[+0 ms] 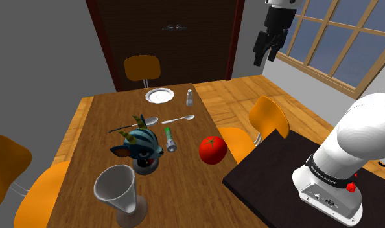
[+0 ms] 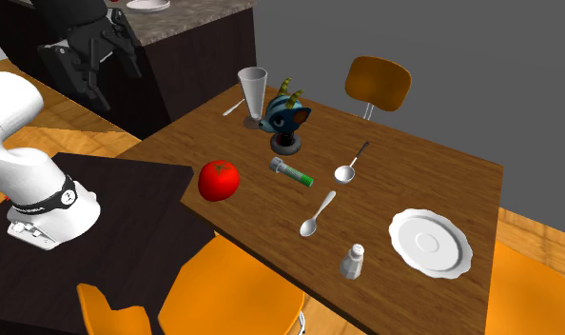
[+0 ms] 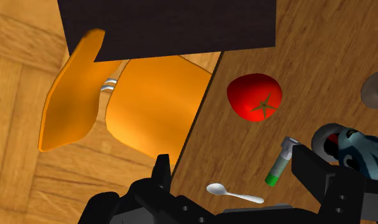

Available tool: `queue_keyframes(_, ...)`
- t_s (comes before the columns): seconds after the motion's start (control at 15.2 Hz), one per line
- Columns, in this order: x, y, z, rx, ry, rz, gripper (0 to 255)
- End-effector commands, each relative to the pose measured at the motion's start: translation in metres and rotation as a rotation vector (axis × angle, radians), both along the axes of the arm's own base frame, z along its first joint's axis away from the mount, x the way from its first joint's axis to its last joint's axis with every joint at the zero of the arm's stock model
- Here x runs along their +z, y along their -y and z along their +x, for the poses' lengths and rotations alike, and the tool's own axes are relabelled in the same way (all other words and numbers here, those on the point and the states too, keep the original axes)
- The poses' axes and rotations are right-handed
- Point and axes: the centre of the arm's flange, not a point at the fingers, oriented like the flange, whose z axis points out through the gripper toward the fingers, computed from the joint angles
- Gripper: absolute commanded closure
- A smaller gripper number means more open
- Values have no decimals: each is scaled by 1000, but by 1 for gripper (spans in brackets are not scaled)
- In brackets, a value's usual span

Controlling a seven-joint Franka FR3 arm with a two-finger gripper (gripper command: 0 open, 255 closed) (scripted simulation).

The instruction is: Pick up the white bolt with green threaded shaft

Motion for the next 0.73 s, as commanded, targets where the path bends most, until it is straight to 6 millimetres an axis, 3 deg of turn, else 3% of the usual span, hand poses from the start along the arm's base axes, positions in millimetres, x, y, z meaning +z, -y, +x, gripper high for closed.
queue_keyframes(0.0,0,0,0,0,0,0,0)
queue_keyframes(0.66,-92,-80,56,-106,-25,-15,0)
